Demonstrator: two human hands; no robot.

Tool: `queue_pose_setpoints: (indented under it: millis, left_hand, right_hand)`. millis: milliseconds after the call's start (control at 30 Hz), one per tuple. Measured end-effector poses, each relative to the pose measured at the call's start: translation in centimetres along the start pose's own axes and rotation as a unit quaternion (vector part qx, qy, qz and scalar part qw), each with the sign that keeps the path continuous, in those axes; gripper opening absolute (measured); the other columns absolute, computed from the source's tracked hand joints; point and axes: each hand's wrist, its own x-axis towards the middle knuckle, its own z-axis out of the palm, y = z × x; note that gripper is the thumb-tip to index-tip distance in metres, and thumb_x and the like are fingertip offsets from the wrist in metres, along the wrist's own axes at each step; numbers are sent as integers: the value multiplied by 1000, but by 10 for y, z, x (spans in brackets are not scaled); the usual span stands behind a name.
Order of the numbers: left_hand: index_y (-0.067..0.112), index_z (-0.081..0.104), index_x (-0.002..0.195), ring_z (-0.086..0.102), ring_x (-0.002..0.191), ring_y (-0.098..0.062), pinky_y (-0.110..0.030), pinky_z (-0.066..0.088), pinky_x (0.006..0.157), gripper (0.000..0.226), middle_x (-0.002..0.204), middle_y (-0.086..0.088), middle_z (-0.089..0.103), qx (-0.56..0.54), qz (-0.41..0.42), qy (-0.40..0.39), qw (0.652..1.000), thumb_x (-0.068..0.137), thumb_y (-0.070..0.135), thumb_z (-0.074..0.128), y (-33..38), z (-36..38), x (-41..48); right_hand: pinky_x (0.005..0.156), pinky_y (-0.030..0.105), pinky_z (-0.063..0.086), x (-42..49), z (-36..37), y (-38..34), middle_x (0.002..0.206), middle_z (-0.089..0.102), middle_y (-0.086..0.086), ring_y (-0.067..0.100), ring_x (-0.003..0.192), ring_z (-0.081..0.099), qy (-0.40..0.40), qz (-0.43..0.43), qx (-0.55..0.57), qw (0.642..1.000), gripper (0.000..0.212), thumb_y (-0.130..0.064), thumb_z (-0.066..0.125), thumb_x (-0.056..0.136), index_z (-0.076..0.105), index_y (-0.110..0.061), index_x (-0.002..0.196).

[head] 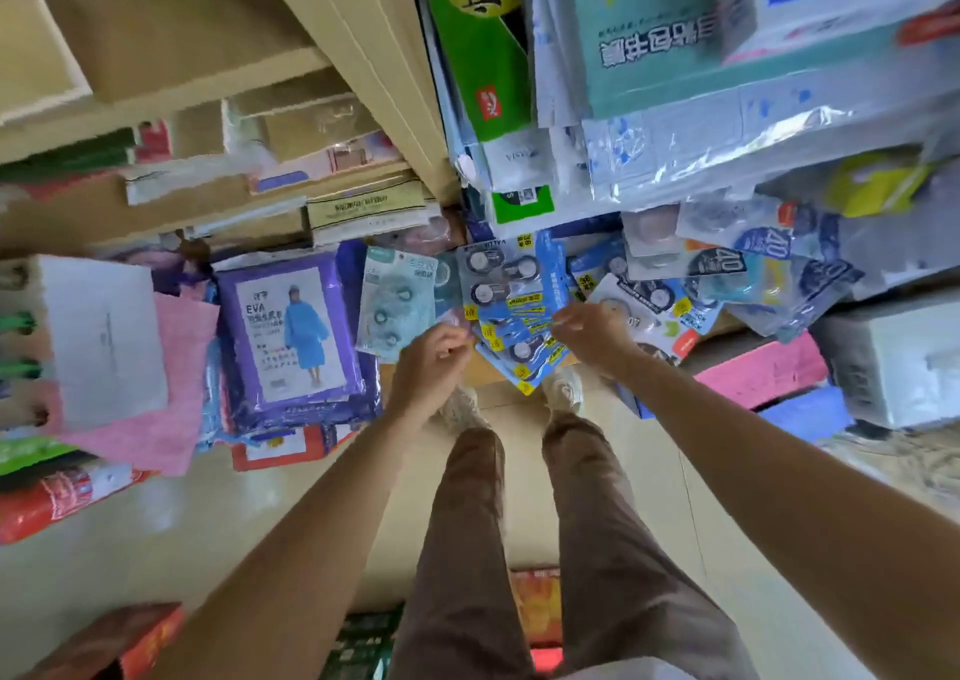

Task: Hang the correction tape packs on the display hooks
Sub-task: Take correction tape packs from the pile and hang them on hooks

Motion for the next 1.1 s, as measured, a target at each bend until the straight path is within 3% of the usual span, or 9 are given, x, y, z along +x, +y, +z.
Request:
queue_pose_setpoints:
  millis: [167,300,367,467,600,667,767,967,1100]
  left_hand:
    - [13,68,121,67,105,-23,-31,50,86,29,118,-7,71,102,90,24,990,93,22,65,6,22,83]
    - [6,55,137,54,124,-35,-42,43,101,49,133,-16,59,226,184,12,956,95,30,63,8,38,136]
    - [7,40,151,40,140,-35,-45,34,112,65,152,-19,43,268,176,-24,947,96,36,61,9,43,157]
    - [12,26,158,17,153,-35,-47,22,121,83,166,-18,17,314,159,-71,933,93,49,63,6,45,180]
    - [9,47,135,20,152,-33,-43,27,118,78,165,-17,20,332,177,-83,923,79,53,78,-4,41,189]
    - [10,51,115,36,142,-34,-40,35,107,70,150,-16,41,335,179,-80,922,72,58,81,-4,41,187]
    - [15,49,106,57,107,-29,-38,42,83,68,110,-6,60,309,150,-62,937,68,60,83,5,41,181]
    - [15,44,131,56,118,-28,-31,39,80,88,130,-7,58,252,82,-70,962,66,55,88,15,39,178]
    - [14,58,116,60,112,-29,-30,35,73,71,119,-8,63,231,84,-55,968,66,54,89,22,33,164]
  right_hand:
    - [80,43,56,36,34,27,112,68,15,34,95,66,59,55,23,996,37,-29,65,91,61,-10,123]
    - [80,29,41,48,61,41,113,57,-2,18,99,55,105,57,87,989,50,-29,64,94,50,-18,140]
    - [73,27,39,58,70,42,100,58,-7,16,91,56,118,81,128,981,37,-32,65,92,58,-23,127]
    - [63,34,50,73,73,35,76,63,-4,21,71,62,126,162,269,941,19,-30,68,84,57,-32,99]
    - [73,38,61,86,72,34,103,69,17,24,75,63,123,222,440,861,40,-12,73,85,54,-16,120]
    - [75,38,61,89,71,33,110,68,24,27,78,64,118,232,471,843,48,-4,70,86,52,-8,131]
    - [82,44,61,91,69,31,112,62,21,30,85,66,127,244,462,843,52,6,67,83,51,-6,131]
    - [87,48,59,88,70,31,89,64,10,27,77,64,130,237,483,833,53,-1,70,88,49,-6,136]
    - [86,44,60,84,64,32,77,62,4,19,68,63,150,217,461,847,24,-6,66,93,61,-2,116]
